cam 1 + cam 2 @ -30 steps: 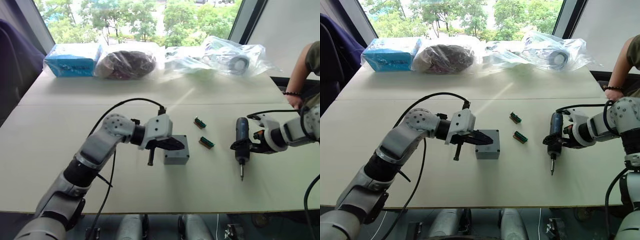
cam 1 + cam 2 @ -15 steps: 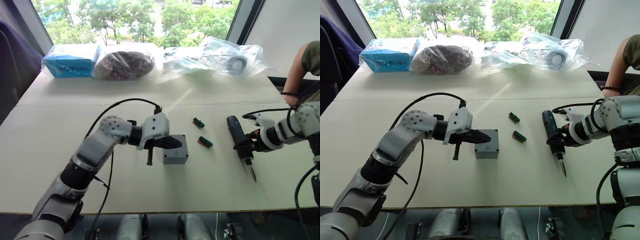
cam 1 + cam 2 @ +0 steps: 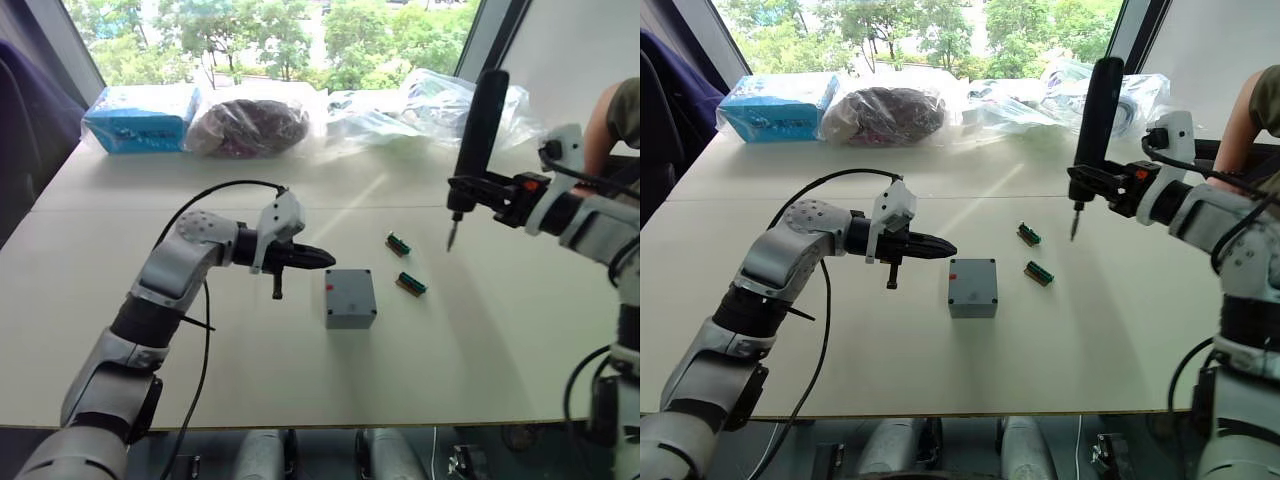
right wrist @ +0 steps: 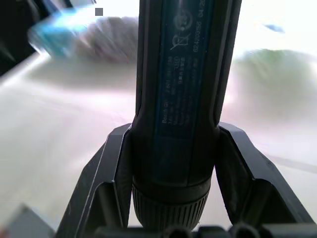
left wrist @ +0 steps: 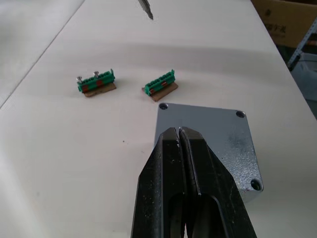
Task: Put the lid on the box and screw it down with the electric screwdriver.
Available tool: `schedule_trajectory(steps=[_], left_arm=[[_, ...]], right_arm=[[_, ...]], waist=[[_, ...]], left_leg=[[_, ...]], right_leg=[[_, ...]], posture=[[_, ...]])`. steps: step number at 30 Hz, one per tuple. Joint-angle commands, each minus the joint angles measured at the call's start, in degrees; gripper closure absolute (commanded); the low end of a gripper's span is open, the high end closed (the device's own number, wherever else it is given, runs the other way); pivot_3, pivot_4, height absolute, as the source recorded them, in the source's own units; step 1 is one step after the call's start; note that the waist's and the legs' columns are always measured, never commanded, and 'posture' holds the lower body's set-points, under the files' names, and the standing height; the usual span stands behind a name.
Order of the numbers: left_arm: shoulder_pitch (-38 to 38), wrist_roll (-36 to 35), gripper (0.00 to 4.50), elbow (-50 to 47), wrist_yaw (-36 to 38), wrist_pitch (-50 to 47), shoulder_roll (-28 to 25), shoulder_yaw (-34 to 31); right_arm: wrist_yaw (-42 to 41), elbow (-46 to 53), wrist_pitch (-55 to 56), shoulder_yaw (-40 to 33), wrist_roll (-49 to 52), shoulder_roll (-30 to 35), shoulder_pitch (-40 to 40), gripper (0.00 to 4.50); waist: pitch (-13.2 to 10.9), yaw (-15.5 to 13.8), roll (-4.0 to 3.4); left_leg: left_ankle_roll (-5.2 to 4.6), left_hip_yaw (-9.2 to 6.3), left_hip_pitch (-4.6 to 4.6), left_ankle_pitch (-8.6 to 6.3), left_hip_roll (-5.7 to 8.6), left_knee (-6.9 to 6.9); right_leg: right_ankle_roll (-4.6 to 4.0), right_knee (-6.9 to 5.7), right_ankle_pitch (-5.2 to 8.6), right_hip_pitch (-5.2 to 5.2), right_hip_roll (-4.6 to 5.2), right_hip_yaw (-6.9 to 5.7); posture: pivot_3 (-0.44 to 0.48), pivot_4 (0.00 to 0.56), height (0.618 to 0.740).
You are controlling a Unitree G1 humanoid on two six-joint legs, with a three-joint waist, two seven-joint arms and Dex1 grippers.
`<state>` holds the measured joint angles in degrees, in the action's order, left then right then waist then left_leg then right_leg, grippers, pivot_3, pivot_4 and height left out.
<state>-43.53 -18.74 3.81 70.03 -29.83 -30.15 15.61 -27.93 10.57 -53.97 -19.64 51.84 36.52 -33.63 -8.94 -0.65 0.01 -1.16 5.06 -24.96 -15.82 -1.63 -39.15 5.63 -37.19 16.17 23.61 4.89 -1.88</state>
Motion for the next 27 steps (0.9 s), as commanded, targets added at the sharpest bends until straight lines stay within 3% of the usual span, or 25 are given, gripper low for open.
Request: schedule_trajectory(steps=[1, 8, 14, 27], left_arm=[[-1.29, 0.05, 4.5, -1.72, 2.16, 0.02, -0.53, 0.91], [-0.96, 1.65, 4.5, -2.01, 1.38, -0.04, 1.93, 3.45], [-0.51, 4.36, 4.5, -1.19, 1.74, 2.52, 2.44, 6.43], [1.29, 6.78, 4.5, -0.7, 0.72, 3.57, 3.37, 7.62]], right_arm=[[3.34, 11.37, 3.5, -1.48, 4.59, -5.39, 1.98, 2.71], [3.41, 16.22, 9.71, 5.59, -0.58, -11.76, 9.61, 2.71], [1.49, 16.2, 12.93, 10.19, -5.19, -11.31, 11.68, 2.71], [0.1, 12.71, 18.07, 11.74, -10.67, -11.39, 12.06, 2.71]], waist=[[0.0, -0.18, 0.0], [0.0, -0.01, 0.01], [0.0, 0.06, 0.01], [0.0, -0.05, 0.01]], left_leg=[[0.0, -0.02, 0.0, 0.0, -0.01, 0.0], [-0.17, -0.01, -0.01, -0.09, 0.27, -0.1], [-0.04, -0.04, -0.01, -0.02, 0.13, -0.06], [-0.1, -0.04, 0.01, -0.05, 0.14, -0.07]], right_leg=[[0.0, 0.01, 0.0, -0.02, -0.01, 0.0], [0.12, 0.08, -0.07, -0.16, 0.22, 0.03], [0.11, 0.07, -0.07, -0.08, 0.06, 0.04], [0.12, 0.06, -0.07, -0.1, 0.08, 0.03]], posture=[[0.0, 0.15, 0.74], [0.0, 0.15, 0.74], [0.0, 0.15, 0.74], [0.0, 0.15, 0.74]])
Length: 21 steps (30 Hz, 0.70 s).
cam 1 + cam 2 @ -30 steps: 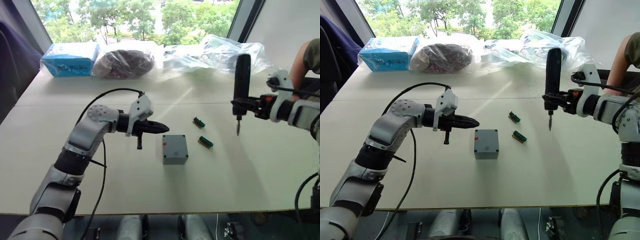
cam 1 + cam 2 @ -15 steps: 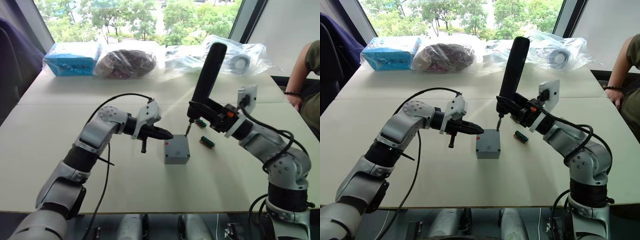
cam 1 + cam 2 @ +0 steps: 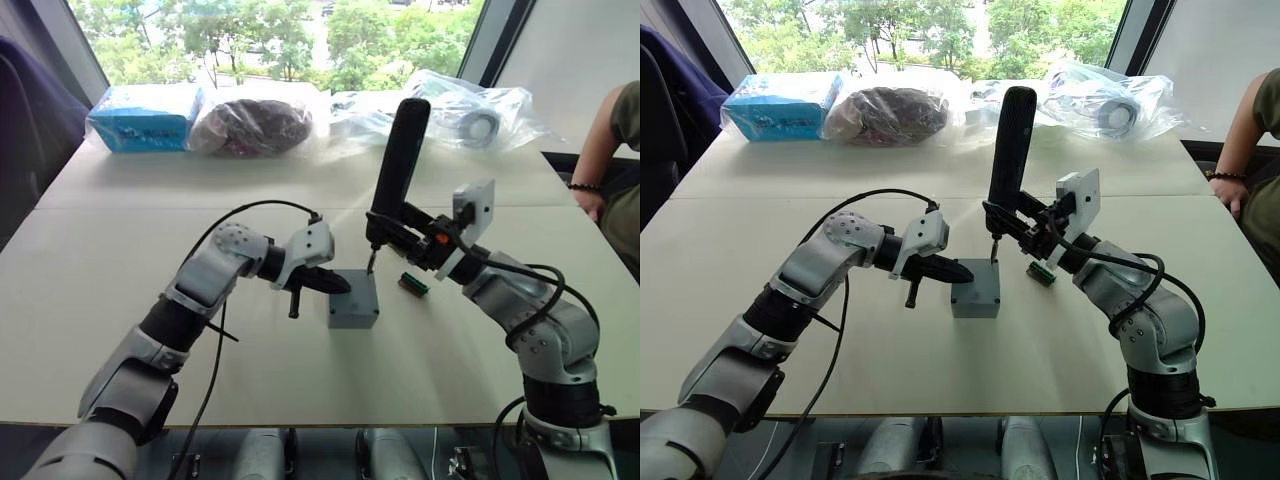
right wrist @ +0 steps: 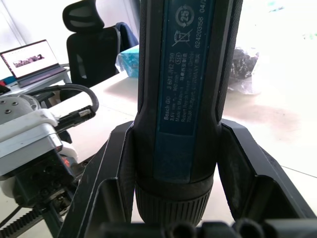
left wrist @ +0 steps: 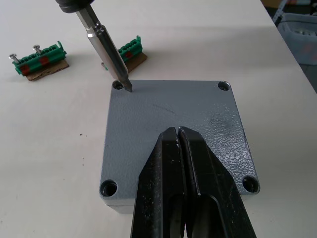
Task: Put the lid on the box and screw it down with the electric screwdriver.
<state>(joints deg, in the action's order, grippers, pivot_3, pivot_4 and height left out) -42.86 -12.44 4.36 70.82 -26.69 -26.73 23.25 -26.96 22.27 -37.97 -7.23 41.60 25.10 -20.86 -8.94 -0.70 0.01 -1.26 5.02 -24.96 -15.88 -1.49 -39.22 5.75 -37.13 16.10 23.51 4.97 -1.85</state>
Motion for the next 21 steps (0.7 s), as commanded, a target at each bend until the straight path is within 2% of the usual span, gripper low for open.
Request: schedule_trajectory(steps=[1, 14, 21], left_arm=[[0.7, 0.5, 4.5, -1.34, -0.11, 0.35, 0.01, 0.03], [0.79, 0.82, 4.5, -1.08, -0.06, 0.19, 0.42, 0.1], [1.34, 1.75, 4.5, -0.17, -0.06, 0.71, 0.01, 0.54]], right_arm=[[-1.15, 0.78, 2.22, -0.58, -0.76, 0.17, -0.6, 2.71], [-1.53, -1.46, 6.29, 1.13, -5.53, -1.64, 0.59, 2.71], [-2.23, 1.42, 5.82, 3.23, -5.85, -1.79, 5.55, 2.71]], waist=[[0.0, -0.01, 0.0], [0.0, -0.04, 0.0], [0.01, -0.02, 0.01]], left_leg=[[0.01, 0.0, 0.0, 0.0, 0.0, 0.0], [0.01, 0.0, 0.03, 0.01, 0.01, 0.0], [0.02, -0.02, 0.12, 0.01, 0.0, 0.0]], right_leg=[[0.0, 0.0, 0.0, 0.0, 0.0, 0.0], [0.0, -0.01, 0.0, -0.04, 0.0, 0.0], [0.0, 0.0, 0.0, -0.12, 0.0, -0.01]], posture=[[0.0, 0.15, 0.74], [0.0, 0.15, 0.74], [0.0, 0.15, 0.74]])
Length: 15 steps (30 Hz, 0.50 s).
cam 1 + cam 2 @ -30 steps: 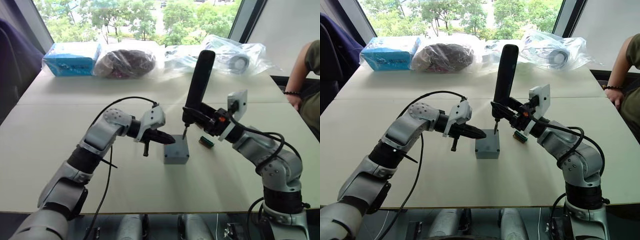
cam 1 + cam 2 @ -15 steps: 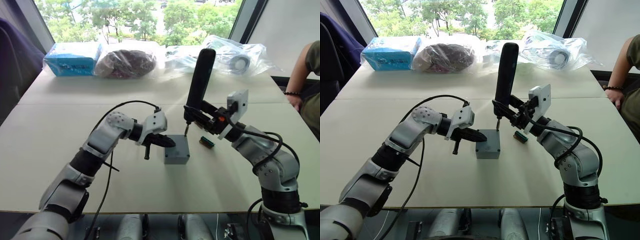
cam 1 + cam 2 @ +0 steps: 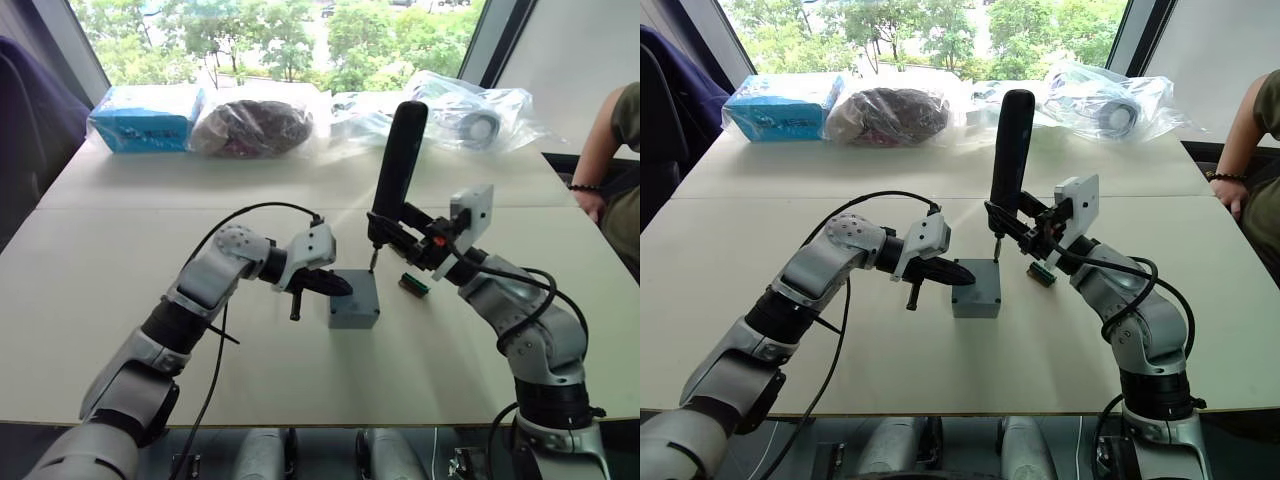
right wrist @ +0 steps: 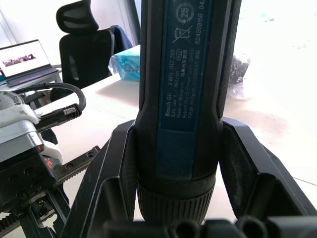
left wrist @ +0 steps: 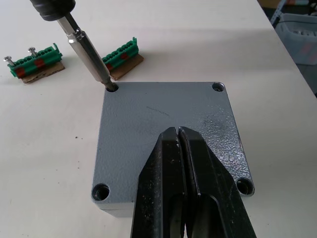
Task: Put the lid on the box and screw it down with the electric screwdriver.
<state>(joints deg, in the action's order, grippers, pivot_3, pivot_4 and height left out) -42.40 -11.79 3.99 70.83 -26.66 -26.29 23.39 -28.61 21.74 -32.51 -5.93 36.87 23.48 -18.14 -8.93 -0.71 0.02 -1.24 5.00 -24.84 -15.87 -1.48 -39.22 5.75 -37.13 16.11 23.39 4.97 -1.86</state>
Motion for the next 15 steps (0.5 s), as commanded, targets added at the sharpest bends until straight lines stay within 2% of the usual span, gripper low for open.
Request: schedule_trajectory(steps=[1, 8, 15], left_arm=[[1.07, 1.15, 4.5, 0.23, -0.04, 0.69, -0.46, 0.5], [1.93, 1.58, 4.5, 0.7, -0.33, 1.13, -0.32, 0.87], [1.68, 1.92, 4.5, 1.15, -0.18, 1.49, -0.08, 1.11]], right_arm=[[-0.44, 2.13, 0.57, 2.34, -1.5, -0.31, 3.7, 2.71], [3.14, -0.11, 3.08, 4.84, -7.43, -1.67, 6.52, 2.71], [2.73, -1.66, 4.2, 6.0, -8.85, -2.13, 7.85, 2.71]], waist=[[0.01, 0.0, 0.0], [0.11, 0.07, 0.05], [0.26, 0.01, 0.22]], left_leg=[[-0.03, 0.0, 0.02, -0.02, 0.0, 0.0], [-0.23, 0.01, 0.6, -0.14, -0.03, 0.07], [-0.3, 0.0, 0.9, -0.18, -0.03, 0.08]], right_leg=[[0.0, 0.01, 0.0, -0.02, 0.0, 0.0], [-0.02, 0.07, 0.02, -0.58, -0.02, 0.01], [-0.03, 0.11, 0.02, -0.88, 0.0, 0.01]], posture=[[0.0, 0.15, 0.74], [0.0, 0.15, 0.74], [0.0, 0.15, 0.74]])
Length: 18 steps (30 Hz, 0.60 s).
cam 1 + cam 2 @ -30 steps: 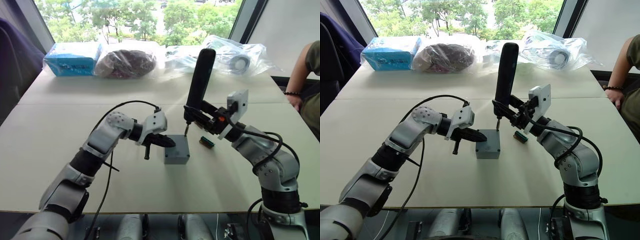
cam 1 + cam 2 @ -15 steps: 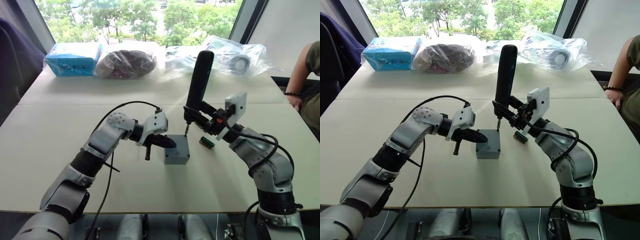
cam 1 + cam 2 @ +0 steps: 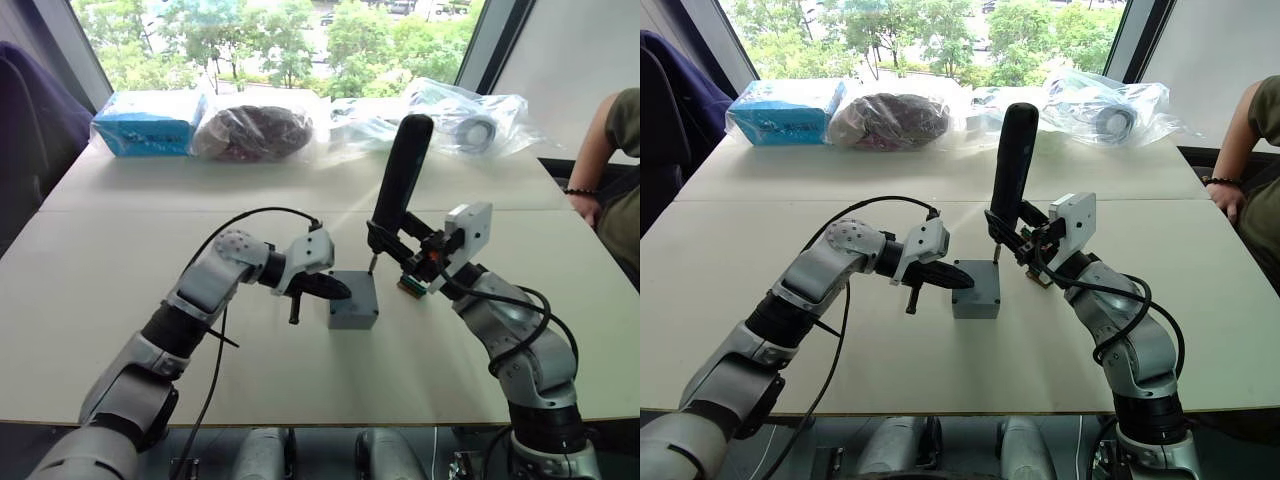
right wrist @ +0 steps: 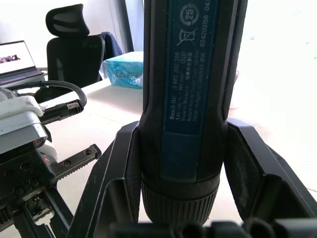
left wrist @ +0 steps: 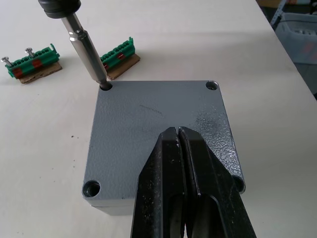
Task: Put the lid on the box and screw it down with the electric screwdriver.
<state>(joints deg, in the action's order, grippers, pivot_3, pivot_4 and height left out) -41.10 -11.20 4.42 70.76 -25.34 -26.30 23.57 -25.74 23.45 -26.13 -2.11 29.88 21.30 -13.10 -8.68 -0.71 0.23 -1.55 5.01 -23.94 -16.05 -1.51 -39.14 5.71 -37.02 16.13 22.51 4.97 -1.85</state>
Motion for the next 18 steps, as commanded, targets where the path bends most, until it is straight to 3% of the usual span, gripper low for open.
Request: schedule_trajectory(steps=[1, 18], left_arm=[[0.35, 1.35, 4.5, 0.74, -0.1, 0.19, 0.01, 0.91], [0.6, 1.66, 4.5, 0.85, -0.07, 0.28, 0.54, 0.79]], right_arm=[[-0.11, -3.55, -1.94, 2.0, -1.51, -0.4, 2.9, 2.71], [-1.07, -2.51, -1.58, 1.88, -1.22, -0.01, 3.17, 2.71]], waist=[[0.03, 0.0, 0.02], [0.2, 0.01, 0.17]], left_leg=[[-0.01, 0.0, 0.03, -0.01, 0.0, 0.0], [-0.04, -0.01, 0.18, -0.03, -0.01, 0.06]], right_leg=[[0.0, 0.0, 0.0, -0.02, 0.0, 0.0], [-0.05, 0.02, 0.03, -0.15, 0.03, 0.01]], posture=[[0.0, 0.15, 0.74], [0.0, 0.15, 0.74]])
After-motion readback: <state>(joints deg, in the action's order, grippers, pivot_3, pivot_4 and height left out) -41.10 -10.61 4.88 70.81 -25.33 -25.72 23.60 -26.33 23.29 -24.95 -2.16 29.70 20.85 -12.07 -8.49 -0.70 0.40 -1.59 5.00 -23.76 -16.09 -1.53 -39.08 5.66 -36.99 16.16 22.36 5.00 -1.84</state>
